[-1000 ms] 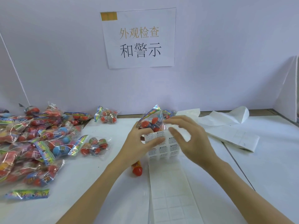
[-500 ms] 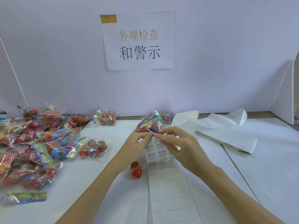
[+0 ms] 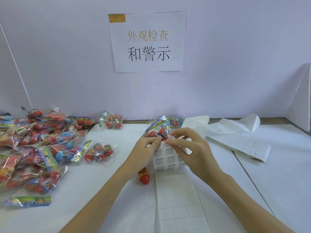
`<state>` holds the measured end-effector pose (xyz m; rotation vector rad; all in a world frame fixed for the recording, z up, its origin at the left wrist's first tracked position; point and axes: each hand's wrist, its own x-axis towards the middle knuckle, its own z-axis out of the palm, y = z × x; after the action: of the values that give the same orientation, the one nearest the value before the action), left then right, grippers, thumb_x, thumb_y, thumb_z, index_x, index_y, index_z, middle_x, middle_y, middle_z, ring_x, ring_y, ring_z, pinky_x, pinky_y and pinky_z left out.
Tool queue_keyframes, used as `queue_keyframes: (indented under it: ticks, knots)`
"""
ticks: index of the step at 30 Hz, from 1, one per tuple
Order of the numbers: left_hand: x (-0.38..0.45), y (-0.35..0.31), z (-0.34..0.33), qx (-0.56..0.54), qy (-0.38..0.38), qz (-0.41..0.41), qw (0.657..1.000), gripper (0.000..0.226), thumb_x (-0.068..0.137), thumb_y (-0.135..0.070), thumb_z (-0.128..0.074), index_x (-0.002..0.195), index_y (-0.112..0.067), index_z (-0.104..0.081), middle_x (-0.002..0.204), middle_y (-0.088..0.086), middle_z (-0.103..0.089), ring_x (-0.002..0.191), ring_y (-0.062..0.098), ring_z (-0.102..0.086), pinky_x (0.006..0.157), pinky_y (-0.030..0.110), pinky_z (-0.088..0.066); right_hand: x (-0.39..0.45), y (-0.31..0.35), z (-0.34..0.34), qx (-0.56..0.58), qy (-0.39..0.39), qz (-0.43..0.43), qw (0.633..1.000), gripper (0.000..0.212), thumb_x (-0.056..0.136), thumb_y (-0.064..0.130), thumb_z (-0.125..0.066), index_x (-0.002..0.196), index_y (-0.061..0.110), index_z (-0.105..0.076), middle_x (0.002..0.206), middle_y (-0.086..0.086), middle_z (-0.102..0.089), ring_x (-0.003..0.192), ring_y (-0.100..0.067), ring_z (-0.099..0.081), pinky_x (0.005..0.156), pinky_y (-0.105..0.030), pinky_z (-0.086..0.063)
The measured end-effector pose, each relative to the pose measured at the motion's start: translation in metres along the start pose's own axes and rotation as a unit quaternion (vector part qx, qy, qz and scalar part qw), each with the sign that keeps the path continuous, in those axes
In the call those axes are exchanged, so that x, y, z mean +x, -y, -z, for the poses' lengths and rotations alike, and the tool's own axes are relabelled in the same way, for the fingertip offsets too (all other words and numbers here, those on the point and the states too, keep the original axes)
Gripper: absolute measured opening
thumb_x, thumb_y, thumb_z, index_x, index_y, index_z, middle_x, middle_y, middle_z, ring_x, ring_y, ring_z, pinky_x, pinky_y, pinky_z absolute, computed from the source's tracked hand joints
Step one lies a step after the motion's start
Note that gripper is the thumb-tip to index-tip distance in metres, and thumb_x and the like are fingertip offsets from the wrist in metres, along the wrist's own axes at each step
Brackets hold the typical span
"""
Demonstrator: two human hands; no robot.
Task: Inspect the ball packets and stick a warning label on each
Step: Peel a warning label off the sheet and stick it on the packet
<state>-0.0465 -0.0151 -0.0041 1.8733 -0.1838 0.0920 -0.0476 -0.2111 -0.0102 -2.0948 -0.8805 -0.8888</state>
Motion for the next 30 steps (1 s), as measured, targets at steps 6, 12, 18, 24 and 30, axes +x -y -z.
queue_keyframes:
  ticks: [6, 12, 18, 24, 30]
  knots:
    - [0.002, 0.001, 0.003, 0.025, -0.04, -0.025, 0.999, 0.052, 0.109, -0.029, -0.05, 0.074, 0.009, -0.052, 0.074, 0.017, -0.045, 0.079, 0.016, -0.045, 0.073, 0.031, -0.035, 0.013, 0.014, 0.012, 0.142, -0.063, -0.073, 0.985, 0.015, 0.093, 0.01, -0.076, 0.101, 0.021, -0.081, 0.118, -0.001, -0.068, 0.112, -0.019, -0.067, 0.098, -0.027, -0.05]
    - [0.002, -0.01, 0.02, -0.044, -0.125, -0.102, 0.986, 0.016, 0.102, -0.012, -0.066, 0.107, -0.019, -0.079, 0.12, 0.005, -0.069, 0.1, 0.027, -0.071, 0.091, 0.038, -0.06, 0.022, 0.007, 0.032, 0.26, -0.114, -0.234, 0.93, 0.027, 0.099, 0.004, -0.066, 0.104, 0.027, -0.08, 0.092, 0.007, -0.075, 0.081, -0.01, -0.065, 0.077, -0.021, -0.054]
    - [-0.001, -0.016, 0.02, -0.148, -0.049, -0.142, 0.977, 0.066, 0.1, 0.002, -0.06, 0.146, -0.045, -0.052, 0.127, -0.002, -0.07, 0.112, 0.026, -0.07, 0.094, 0.04, -0.06, 0.022, 0.013, 0.028, 0.276, -0.044, -0.258, 0.925, 0.039, 0.098, 0.007, -0.069, 0.126, 0.033, -0.073, 0.085, 0.002, -0.071, 0.075, -0.009, -0.062, 0.074, -0.024, -0.055]
    - [-0.005, -0.015, 0.012, -0.119, -0.02, -0.14, 0.983, 0.062, 0.101, -0.003, -0.063, 0.144, -0.046, -0.052, 0.121, 0.0, -0.069, 0.095, 0.016, -0.07, 0.078, 0.026, -0.056, 0.016, 0.02, 0.012, 0.307, -0.009, -0.296, 0.904, 0.055, 0.095, 0.01, -0.074, 0.139, 0.034, -0.052, 0.086, 0.001, -0.075, 0.075, -0.007, -0.066, 0.078, -0.022, -0.054]
    - [-0.006, -0.013, 0.008, -0.11, 0.001, -0.132, 0.985, 0.053, 0.101, -0.005, -0.064, 0.14, -0.04, -0.058, 0.128, -0.005, -0.064, 0.1, 0.022, -0.07, 0.078, 0.033, -0.061, 0.014, 0.018, 0.01, 0.303, -0.008, -0.334, 0.892, 0.057, 0.094, 0.014, -0.076, 0.139, 0.038, -0.048, 0.085, 0.002, -0.074, 0.075, -0.006, -0.065, 0.08, -0.024, -0.052]
